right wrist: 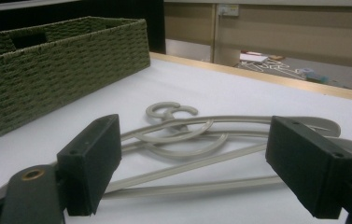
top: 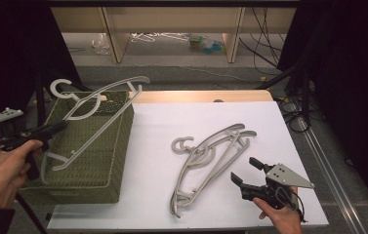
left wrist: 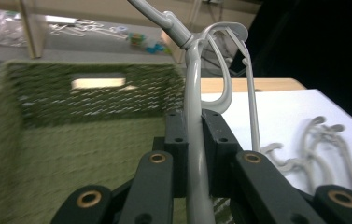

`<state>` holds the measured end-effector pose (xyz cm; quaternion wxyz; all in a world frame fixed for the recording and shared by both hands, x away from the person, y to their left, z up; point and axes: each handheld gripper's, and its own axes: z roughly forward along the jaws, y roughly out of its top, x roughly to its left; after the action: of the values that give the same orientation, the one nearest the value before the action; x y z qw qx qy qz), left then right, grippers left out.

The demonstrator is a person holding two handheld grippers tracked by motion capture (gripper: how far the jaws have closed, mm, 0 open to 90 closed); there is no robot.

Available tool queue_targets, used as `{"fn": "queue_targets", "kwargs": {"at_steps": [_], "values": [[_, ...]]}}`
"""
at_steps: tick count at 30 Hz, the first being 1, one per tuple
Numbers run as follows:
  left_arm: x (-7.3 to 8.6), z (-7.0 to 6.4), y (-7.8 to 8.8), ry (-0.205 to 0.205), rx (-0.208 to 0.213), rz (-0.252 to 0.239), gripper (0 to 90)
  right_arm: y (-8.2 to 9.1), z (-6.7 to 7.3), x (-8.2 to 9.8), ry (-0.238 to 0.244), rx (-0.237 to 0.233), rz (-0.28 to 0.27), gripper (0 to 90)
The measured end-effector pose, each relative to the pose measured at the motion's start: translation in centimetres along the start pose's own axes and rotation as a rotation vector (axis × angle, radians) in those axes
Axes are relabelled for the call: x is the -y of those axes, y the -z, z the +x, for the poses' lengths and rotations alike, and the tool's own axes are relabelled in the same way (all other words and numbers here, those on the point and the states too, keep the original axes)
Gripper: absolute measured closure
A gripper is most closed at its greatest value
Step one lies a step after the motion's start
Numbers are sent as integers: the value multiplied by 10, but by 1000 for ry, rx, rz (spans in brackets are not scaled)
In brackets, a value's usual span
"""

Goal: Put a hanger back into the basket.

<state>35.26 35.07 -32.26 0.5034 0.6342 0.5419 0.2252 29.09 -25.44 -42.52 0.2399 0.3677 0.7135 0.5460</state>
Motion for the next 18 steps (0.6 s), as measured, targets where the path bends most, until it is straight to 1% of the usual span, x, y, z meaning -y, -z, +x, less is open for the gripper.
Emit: {"fn": "queue_targets", "kwargs": {"at_steps": [1, 3, 4, 5, 6, 7, 8, 10, 11, 12, 13, 15, 16, 17, 18], "values": [[4, 13, 6, 16, -23, -4, 812, 0, 0, 0, -2, -1, 1, 190], [7, 22, 11, 24, -38, -11, 811, -2, 0, 0, -11, -15, -8, 190], [8, 25, 12, 27, -42, -12, 812, -3, 1, 0, -11, -15, -15, 190], [9, 29, 13, 30, -48, -16, 811, -3, 0, 0, -9, -16, -11, 190], [10, 34, 15, 33, -60, -14, 812, -2, 1, 0, -12, -16, 7, 190], [10, 36, 16, 27, -65, -11, 812, -3, 1, 0, -2, -8, 2, 190], [11, 39, 16, 21, -74, -11, 812, -3, 1, 0, -3, -9, 4, 190], [11, 42, 17, 20, -78, -10, 811, -3, 0, 0, -2, -9, 1, 190], [12, 45, 18, 21, -80, -8, 812, -3, 0, 0, -2, -9, 9, 190], [13, 50, 19, 20, -90, -8, 812, -3, 0, 0, -4, -14, 4, 190], [13, 50, 19, 20, -90, -8, 812, -3, 0, 0, -4, -14, 4, 190], [17, 58, 20, 12, -97, 9, 812, -3, 0, 0, -3, -11, -2, 191], [19, 60, 20, 1, -98, 20, 811, -3, 0, 0, -3, -11, 0, 190], [19, 60, 20, 1, -98, 20, 811, -3, 0, 0, -3, -11, 0, 190], [20, 62, 20, -5, -105, 31, 812, -3, 0, 0, -1, -10, 5, 190]]}}
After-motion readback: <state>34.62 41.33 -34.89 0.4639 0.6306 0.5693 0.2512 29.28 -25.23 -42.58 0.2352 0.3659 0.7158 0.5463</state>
